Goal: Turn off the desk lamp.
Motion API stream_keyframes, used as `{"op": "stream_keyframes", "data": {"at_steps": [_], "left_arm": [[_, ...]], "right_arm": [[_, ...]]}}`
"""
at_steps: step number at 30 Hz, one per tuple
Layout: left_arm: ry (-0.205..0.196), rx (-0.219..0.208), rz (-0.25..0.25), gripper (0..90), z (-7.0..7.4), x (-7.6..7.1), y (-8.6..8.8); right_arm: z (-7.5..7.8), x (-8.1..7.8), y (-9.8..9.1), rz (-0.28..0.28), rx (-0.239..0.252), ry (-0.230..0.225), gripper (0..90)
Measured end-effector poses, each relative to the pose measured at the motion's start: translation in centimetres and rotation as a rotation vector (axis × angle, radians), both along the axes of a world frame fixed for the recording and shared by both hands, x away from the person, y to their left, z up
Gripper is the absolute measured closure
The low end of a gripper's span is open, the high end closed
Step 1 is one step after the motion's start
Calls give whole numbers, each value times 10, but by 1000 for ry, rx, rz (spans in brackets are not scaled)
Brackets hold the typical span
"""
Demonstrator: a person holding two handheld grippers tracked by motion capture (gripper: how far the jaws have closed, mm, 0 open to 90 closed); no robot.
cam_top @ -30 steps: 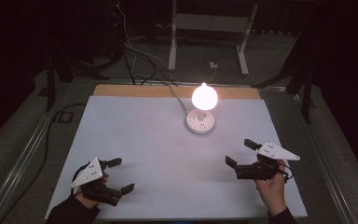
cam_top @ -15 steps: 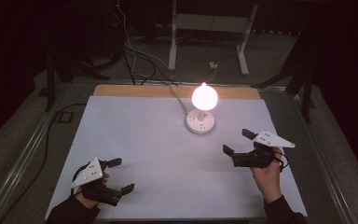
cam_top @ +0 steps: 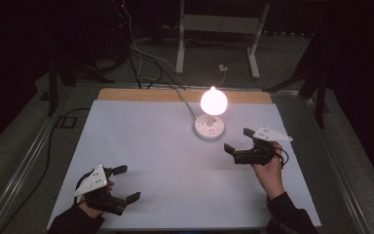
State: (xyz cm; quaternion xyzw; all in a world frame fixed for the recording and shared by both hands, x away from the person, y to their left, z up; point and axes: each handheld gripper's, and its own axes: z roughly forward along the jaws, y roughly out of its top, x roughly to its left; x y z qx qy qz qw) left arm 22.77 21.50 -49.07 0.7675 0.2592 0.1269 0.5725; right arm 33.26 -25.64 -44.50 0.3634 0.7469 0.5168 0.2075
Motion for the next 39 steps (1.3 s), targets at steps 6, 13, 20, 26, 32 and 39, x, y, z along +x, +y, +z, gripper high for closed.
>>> {"op": "stream_keyframes", "data": {"at_steps": [6, 13, 20, 26, 32, 39], "left_arm": [[-1, -5, 1, 5, 0, 0, 0], [0, -4, 1, 5, 0, 0, 0], [0, -1, 0, 5, 0, 0, 0], [0, -3, -1, 5, 0, -1, 0], [0, -2, 0, 5, 0, -1, 0], [2, -3, 1, 5, 0, 0, 1]], "right_arm": [[-5, 11, 5, 12, -7, 0, 0], [-11, 29, 13, 16, -17, 11, 0], [-18, 51, 19, -15, -38, 33, 0], [-19, 62, 17, -72, -36, 27, 79], [-27, 77, 14, -133, -62, 40, 212], [-37, 88, 14, -182, -115, 63, 428]]}}
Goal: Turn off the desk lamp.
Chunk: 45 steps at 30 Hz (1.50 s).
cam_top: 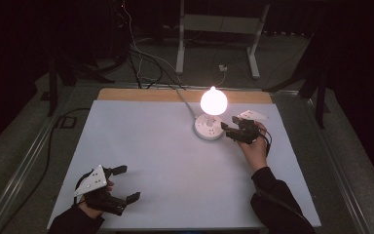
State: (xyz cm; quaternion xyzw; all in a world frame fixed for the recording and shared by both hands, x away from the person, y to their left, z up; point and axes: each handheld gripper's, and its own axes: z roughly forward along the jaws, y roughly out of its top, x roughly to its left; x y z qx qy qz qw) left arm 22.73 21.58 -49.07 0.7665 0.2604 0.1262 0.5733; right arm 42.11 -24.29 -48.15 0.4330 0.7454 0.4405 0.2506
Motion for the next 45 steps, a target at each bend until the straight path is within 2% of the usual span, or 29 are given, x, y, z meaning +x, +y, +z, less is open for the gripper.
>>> {"op": "stream_keyframes", "data": {"at_steps": [2, 5, 6, 8, 15, 17, 19, 23, 26, 31, 34, 36, 40, 43, 45], "left_arm": [[1, -4, 1, 5, 0, 0, 0], [-1, -1, 1, 5, 0, 0, 0], [-1, -1, 1, 5, 0, 0, 0], [-1, -1, 1, 5, 0, 0, 0], [0, 0, 3, 5, 0, 0, 0], [0, -1, 4, 5, 0, 0, 0], [1, -2, 4, 5, 0, 0, 0], [3, -2, 4, 5, 0, 0, 0], [2, 1, 3, 5, 0, 0, 0], [2, 0, 5, 5, 0, 0, 0], [0, 0, 5, 5, 0, 0, 0], [0, -1, 6, 5, 0, 0, 0], [0, 1, 4, 5, 0, 0, 0], [-1, 3, 3, 5, 0, 0, 0], [1, 3, 4, 5, 0, 0, 0]], "right_arm": [[-1, 2, 0, -5, 0, 8, 455], [-5, 5, -1, -15, 3, 31, 561], [-7, 8, 0, -16, -5, 37, 640], [-7, 9, 0, -12, -4, 51, 646], [-13, 17, 7, -20, -16, 86, 781], [-16, 19, 8, -40, -35, 93, 842], [-18, 22, 8, -74, -24, 96, 895], [-17, 24, 9, -81, 11, 109, 896], [-19, 26, 14, -79, 1, 109, 896], [-23, 29, 15, -88, 36, 115, 896], [-26, 29, 20, -83, 16, 118, 896], [-27, 29, 21, -81, 40, 127, 896], [-28, 30, 23, -77, 36, 121, 896], [-29, 31, 26, -74, 15, 122, 896], [-30, 31, 25, -79, 21, 122, 896]]}}
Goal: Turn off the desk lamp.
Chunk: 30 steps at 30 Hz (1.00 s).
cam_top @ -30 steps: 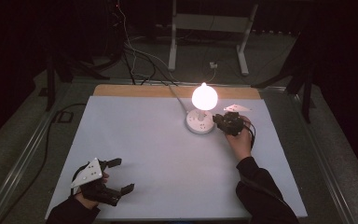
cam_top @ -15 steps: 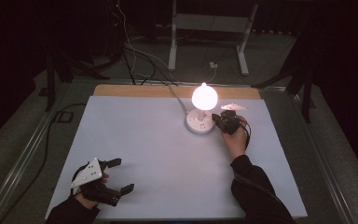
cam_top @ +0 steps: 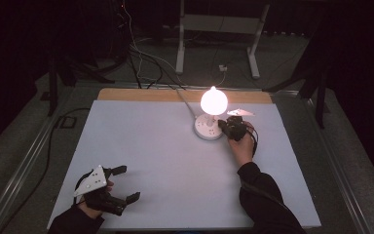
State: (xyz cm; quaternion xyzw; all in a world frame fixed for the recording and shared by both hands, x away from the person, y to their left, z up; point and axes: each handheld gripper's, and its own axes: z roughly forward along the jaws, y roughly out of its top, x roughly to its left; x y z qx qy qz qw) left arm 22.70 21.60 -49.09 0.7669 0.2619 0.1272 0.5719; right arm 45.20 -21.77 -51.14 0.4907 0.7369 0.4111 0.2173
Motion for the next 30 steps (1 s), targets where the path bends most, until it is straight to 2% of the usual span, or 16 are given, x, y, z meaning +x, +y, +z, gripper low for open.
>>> {"op": "stream_keyframes", "data": {"at_steps": [2, 4, 7, 9, 12, 14, 18, 20, 25, 30], "left_arm": [[-1, 1, -1, 5, 0, 0, 0], [-1, 2, -2, 5, 0, 0, 0], [-1, 3, -4, 5, 0, 0, 0], [-3, 3, -3, 5, 0, 0, 0], [-3, 3, -2, 5, 0, 0, 0], [-3, 4, -4, 5, 0, 0, 0], [-4, 3, -3, 5, 0, 0, -1], [-5, 3, -3, 5, 0, 0, -1], [-5, -2, -2, 5, 0, 0, 0], [-6, -1, -3, 5, 0, -1, 0]], "right_arm": [[-1, 0, 0, 3, 0, -4, 896], [0, -1, 3, 6, -28, -14, 898], [-1, -1, 3, 9, -21, -15, 899], [-3, 0, 3, 11, 17, 2, 898], [6, -1, 2, -5, 3, -19, 898], [13, -1, -2, -25, 44, -21, 898], [30, -5, -3, -13, 71, -62, 898], [34, -6, -1, -6, 52, -80, 897], [33, -6, -2, -10, 58, -81, 897], [27, -6, -1, -10, 42, -72, 897]]}}
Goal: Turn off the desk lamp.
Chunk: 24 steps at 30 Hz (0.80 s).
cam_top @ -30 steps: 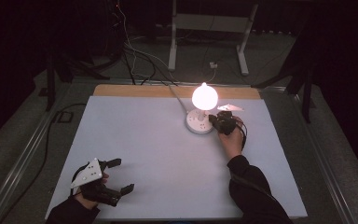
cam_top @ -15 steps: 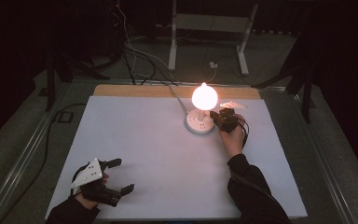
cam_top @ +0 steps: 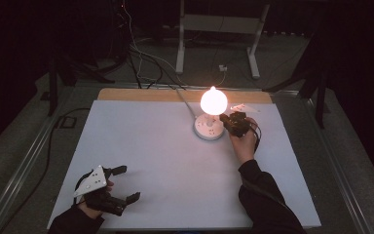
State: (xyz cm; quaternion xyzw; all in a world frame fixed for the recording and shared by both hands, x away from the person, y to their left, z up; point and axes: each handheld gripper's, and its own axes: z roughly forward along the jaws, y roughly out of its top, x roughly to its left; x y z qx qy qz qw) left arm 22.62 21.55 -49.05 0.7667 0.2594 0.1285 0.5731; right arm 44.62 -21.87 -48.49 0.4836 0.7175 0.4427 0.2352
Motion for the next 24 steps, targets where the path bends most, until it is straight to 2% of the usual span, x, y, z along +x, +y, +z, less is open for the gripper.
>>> {"op": "stream_keyframes", "data": {"at_steps": [17, 19, 24], "left_arm": [[1, 2, -1, 5, 0, 0, 0], [1, 2, -1, 5, 0, 0, 0], [3, 3, -3, 5, 0, 0, 0]], "right_arm": [[-22, 3, 1, -4, -36, 55, 897], [-24, 3, 2, -4, -55, 54, 897], [-27, 3, 3, 0, -56, 55, 897]]}}
